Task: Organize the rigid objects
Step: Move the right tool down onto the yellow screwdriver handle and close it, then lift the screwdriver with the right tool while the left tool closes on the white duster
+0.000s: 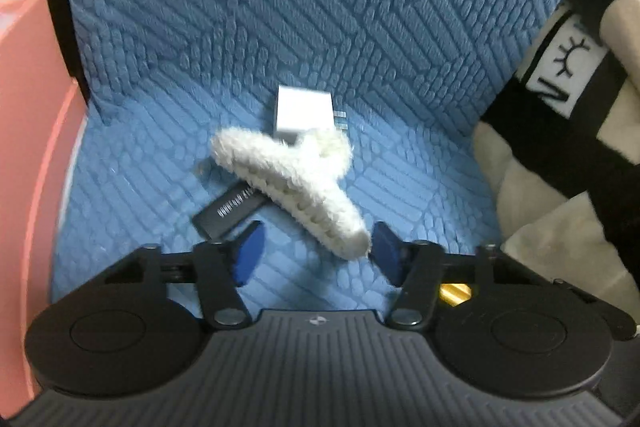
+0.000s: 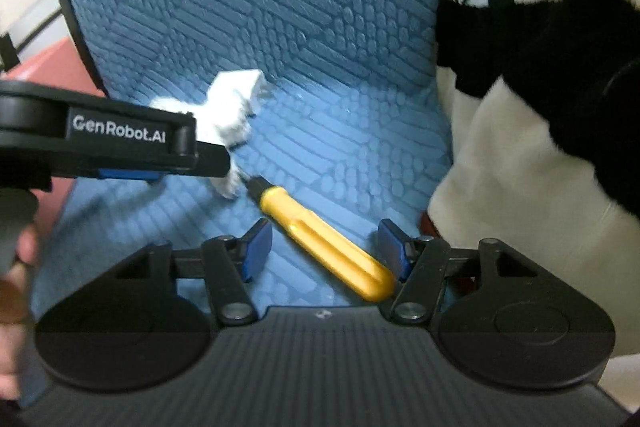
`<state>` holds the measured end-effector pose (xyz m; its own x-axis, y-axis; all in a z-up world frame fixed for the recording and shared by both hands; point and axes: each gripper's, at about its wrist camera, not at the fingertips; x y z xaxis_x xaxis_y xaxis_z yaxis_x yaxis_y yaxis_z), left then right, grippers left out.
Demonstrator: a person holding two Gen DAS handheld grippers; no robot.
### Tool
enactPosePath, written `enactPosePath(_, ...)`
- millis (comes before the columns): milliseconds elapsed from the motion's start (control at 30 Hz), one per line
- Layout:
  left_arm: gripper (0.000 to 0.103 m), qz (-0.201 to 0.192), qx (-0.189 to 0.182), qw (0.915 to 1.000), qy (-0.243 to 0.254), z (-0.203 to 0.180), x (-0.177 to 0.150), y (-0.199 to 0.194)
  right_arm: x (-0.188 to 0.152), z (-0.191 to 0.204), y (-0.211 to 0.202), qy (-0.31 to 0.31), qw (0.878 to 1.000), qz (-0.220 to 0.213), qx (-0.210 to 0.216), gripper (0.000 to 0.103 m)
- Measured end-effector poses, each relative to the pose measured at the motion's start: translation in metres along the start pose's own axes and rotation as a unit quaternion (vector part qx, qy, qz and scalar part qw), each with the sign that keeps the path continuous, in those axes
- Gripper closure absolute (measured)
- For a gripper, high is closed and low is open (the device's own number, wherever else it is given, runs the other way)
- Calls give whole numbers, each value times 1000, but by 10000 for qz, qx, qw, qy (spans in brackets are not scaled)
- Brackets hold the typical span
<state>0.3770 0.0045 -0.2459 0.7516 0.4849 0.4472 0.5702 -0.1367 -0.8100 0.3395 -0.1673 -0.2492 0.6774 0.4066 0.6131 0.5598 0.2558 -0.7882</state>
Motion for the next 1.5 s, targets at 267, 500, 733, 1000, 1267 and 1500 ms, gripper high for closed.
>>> enactPosePath(267, 70, 172, -11, 9998, 66, -9, 1, 10, -1, 8, 2, -289, 9994, -2, -182, 43)
enactPosePath(500, 90, 245, -99, 9996, 79, -9, 0, 3, 0, 15, -7, -395, 9990, 55, -197, 68)
enactPosePath(733, 96, 269, -123, 9995, -89, 11, -2, -16, -2, 32, -17, -465, 9989, -9, 32, 82)
enactPosePath(1000, 97, 300, -254, 9988, -307, 32, -9, -43, -14, 36, -35, 89, 9994, -46, 320, 82)
enactPosePath(1267, 97, 211, -709, 9953, -626, 46, -13, -58, -27, 54, -56, 447, 9990, -37, 9, 82)
enactPosePath(1500, 85, 143, -825, 9946, -615, 29, 0, -41, -29, 52, -53, 340, 9967, -69, -732, 82)
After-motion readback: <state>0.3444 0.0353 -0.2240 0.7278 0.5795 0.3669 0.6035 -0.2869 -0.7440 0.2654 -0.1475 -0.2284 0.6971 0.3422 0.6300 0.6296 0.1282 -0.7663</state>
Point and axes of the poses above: each gripper's, at about its wrist camera, not at the fingertips, and y roughly the way its jaws point, z to its left, x to its top, and after that the axes turned 15 degrees about -y, right-handed
